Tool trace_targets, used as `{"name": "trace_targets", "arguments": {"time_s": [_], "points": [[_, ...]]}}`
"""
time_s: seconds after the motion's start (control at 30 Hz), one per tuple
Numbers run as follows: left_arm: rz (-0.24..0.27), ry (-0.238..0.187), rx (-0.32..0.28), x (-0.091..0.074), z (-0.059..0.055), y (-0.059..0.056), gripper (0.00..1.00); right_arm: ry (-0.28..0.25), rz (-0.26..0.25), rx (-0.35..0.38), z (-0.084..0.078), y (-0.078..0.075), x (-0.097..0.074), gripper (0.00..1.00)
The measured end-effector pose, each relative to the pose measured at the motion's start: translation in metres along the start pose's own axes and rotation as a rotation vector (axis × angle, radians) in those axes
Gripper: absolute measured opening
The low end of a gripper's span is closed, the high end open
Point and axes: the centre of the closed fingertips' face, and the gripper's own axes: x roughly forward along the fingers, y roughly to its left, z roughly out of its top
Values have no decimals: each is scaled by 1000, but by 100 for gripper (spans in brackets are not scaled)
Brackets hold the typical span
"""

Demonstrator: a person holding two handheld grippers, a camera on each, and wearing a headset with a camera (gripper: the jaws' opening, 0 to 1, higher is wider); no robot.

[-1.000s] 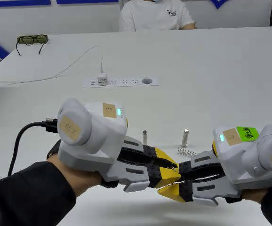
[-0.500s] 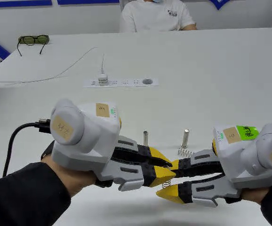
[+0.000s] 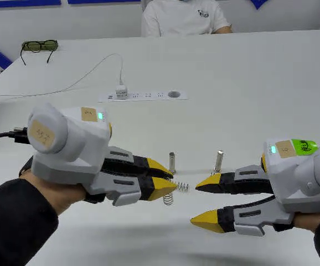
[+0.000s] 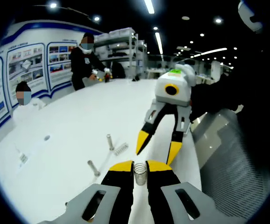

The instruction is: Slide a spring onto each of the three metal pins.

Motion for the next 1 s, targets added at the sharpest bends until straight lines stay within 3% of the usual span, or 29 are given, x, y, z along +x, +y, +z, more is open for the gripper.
{"name": "trace_targets", "arguments": {"time_s": [0.37,1.0], "points": [[97,10,-26,-23,-6,40,9,-10,-66,27,-4,-17,-13,43],[211,38,-72,-49,-20,92,9,2,-173,94,-23,-42,-38,58]]}}
